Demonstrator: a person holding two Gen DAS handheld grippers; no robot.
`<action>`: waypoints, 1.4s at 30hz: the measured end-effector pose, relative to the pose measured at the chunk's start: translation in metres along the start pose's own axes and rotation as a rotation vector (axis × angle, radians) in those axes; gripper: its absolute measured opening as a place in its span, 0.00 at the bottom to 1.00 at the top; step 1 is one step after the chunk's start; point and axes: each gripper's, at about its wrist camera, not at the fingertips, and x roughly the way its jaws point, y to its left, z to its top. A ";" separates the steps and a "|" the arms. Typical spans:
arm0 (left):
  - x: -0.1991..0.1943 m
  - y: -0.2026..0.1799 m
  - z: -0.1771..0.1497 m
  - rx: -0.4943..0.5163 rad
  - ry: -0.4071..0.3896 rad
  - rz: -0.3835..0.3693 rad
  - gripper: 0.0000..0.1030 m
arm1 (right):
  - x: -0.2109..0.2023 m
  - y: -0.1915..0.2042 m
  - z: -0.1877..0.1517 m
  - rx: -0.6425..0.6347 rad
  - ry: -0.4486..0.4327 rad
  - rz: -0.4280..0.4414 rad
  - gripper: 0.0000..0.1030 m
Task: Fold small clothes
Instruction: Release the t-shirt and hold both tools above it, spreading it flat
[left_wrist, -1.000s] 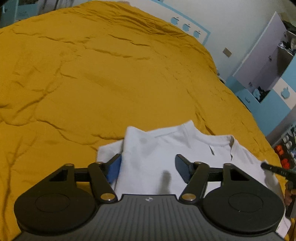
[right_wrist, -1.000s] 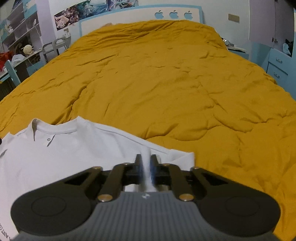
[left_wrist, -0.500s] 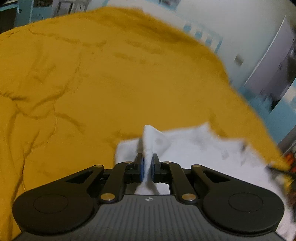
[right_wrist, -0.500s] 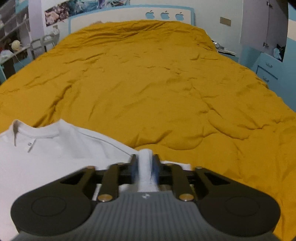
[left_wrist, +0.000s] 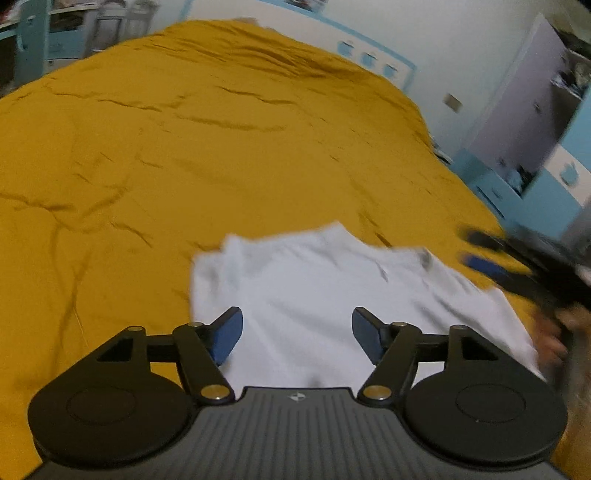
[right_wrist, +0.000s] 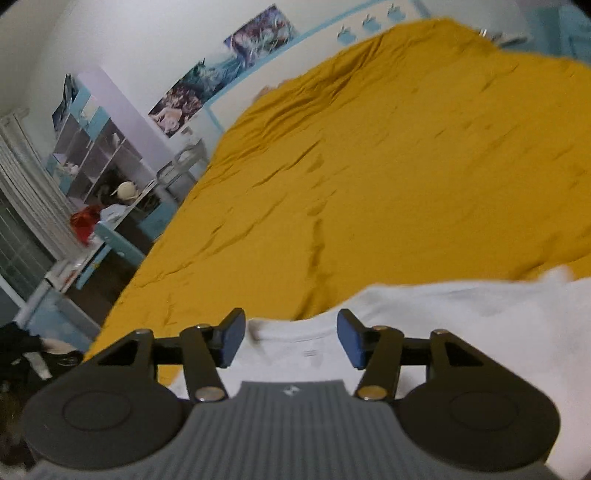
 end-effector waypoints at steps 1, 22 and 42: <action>-0.003 -0.005 -0.007 -0.008 0.003 -0.011 0.82 | 0.016 0.003 -0.002 0.019 0.014 -0.003 0.53; 0.025 0.006 -0.051 -0.059 0.130 -0.076 0.88 | 0.080 0.021 -0.046 -0.041 0.115 -0.183 0.53; -0.037 0.017 -0.083 -0.164 0.112 -0.115 0.87 | -0.096 0.032 -0.162 0.052 0.237 -0.038 0.55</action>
